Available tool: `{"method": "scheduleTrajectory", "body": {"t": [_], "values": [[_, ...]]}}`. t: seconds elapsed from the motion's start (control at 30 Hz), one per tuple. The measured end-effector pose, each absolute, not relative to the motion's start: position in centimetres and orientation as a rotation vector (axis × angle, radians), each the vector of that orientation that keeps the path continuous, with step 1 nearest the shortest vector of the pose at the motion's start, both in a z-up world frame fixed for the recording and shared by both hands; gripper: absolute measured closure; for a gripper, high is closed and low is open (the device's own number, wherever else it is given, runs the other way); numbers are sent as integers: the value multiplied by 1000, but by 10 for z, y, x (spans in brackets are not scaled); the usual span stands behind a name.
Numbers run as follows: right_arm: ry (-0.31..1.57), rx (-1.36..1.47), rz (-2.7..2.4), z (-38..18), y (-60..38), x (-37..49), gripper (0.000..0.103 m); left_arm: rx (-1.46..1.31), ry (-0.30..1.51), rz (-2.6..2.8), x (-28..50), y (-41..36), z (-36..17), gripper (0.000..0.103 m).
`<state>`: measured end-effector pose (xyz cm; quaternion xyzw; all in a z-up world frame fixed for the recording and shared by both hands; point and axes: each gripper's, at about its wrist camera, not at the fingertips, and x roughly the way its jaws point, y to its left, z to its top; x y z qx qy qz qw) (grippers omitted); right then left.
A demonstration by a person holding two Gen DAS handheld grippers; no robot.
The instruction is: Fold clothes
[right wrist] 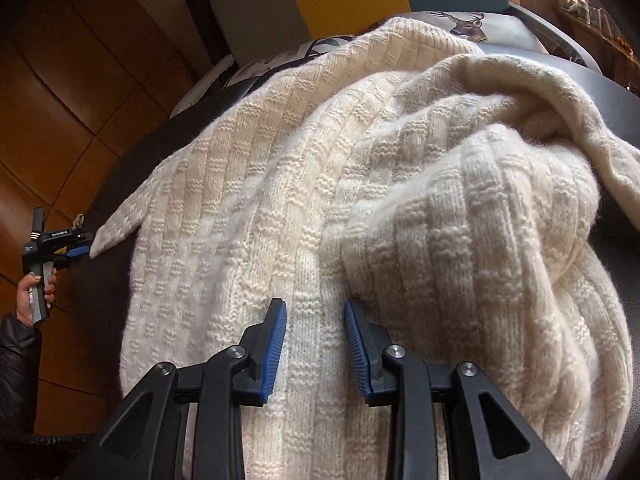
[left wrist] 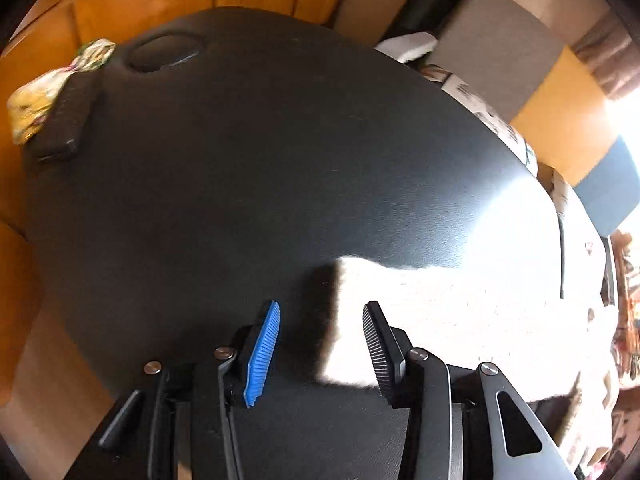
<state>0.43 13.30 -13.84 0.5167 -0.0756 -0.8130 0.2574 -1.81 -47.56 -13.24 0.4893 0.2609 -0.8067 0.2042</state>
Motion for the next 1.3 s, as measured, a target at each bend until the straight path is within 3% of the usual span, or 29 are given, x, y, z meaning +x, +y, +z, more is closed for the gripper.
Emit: {"method": "scheduleTrajectory", "body": {"t": [0.07, 0.2, 0.27, 0.3, 0.4, 0.53, 0.67, 0.7, 0.8, 0.87, 0.97, 1.03, 1.1, 1.2, 1.3], "values": [[-207, 1377, -2198, -139, 133, 6, 69, 1389, 621, -2258, -32, -466, -139, 45], [-253, 1396, -2169, -139, 135, 2, 68, 1338, 447, -2239, -42, -442, -148, 44], [-270, 1432, -2159, -132, 136, -6, 72, 1324, 503, -2241, -42, -443, -146, 53], [-296, 1410, -2177, -123, 138, -10, 72, 1316, 530, -2242, -42, -444, -145, 71], [-259, 1271, -2251, -83, 136, -33, 72, 1249, 589, -2213, -36, -456, -136, 97], [-122, 1233, -2400, -48, 143, -95, 70, 1091, 588, -2134, -19, -479, -124, 103], [-74, 1260, -2391, -33, 140, -171, 70, 998, 720, -2162, -1, -502, -112, 103], [-43, 1275, -2355, -32, 130, -188, 67, 980, 722, -2204, 1, -502, -106, 102], [51, 1370, -2164, -42, 94, -236, 65, 1108, 707, -2399, -18, -477, -95, 77], [137, 1408, -2112, -57, 77, -247, 64, 1204, 669, -2531, -32, -453, -90, 72], [273, 1442, -2069, -79, 56, -254, 63, 1304, 405, -2718, -55, -392, -83, 69], [364, 1463, -2036, -94, 41, -258, 60, 1355, 222, -2824, -69, -361, -84, 51], [454, 1481, -2002, -110, 27, -263, 55, 1397, 50, -2880, -81, -330, -89, 44], [588, 1506, -1946, -132, 5, -269, 39, 1524, -87, -2889, -106, -298, -112, 42], [591, 1465, -1975, -134, -9, -266, 38, 1616, -162, -2825, -113, -273, -139, 41]]}}
